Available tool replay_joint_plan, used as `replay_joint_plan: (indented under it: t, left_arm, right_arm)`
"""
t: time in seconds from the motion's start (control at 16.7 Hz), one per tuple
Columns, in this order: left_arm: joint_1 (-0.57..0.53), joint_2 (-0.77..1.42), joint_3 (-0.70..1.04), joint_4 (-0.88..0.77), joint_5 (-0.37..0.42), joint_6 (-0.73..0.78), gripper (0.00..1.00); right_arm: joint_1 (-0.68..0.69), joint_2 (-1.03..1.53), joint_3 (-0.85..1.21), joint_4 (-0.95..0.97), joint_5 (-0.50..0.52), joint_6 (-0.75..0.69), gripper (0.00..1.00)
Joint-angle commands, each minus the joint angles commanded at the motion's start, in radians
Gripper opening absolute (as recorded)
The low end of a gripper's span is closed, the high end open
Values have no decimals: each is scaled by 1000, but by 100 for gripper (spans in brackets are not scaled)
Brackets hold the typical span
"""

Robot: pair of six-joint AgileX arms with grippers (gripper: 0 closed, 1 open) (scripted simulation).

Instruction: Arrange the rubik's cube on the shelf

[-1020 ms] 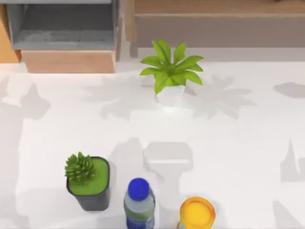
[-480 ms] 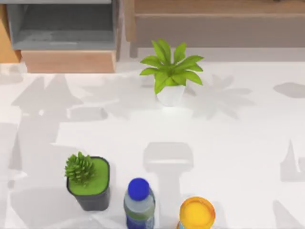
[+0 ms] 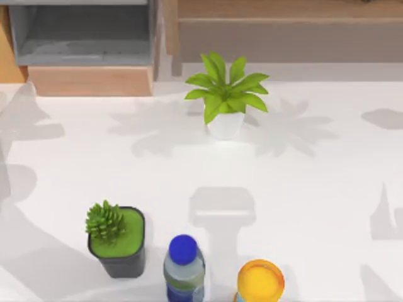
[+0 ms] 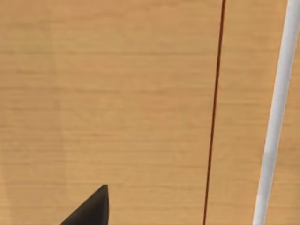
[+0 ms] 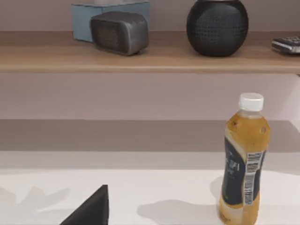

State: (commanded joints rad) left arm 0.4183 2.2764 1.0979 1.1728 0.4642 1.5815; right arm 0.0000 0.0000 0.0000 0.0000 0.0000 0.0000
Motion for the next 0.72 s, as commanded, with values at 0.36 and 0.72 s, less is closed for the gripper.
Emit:
replay_joint_plan:
  t: [0.36,0.72]
  left_arm:
    - [-5,4,1,-1,-2,2,100]
    - [-23,54,108,-54,-22,2,100]
  right_arm:
    - [0,0,0,0,0,0,100]
    - [0,0,0,0,0,0,100]
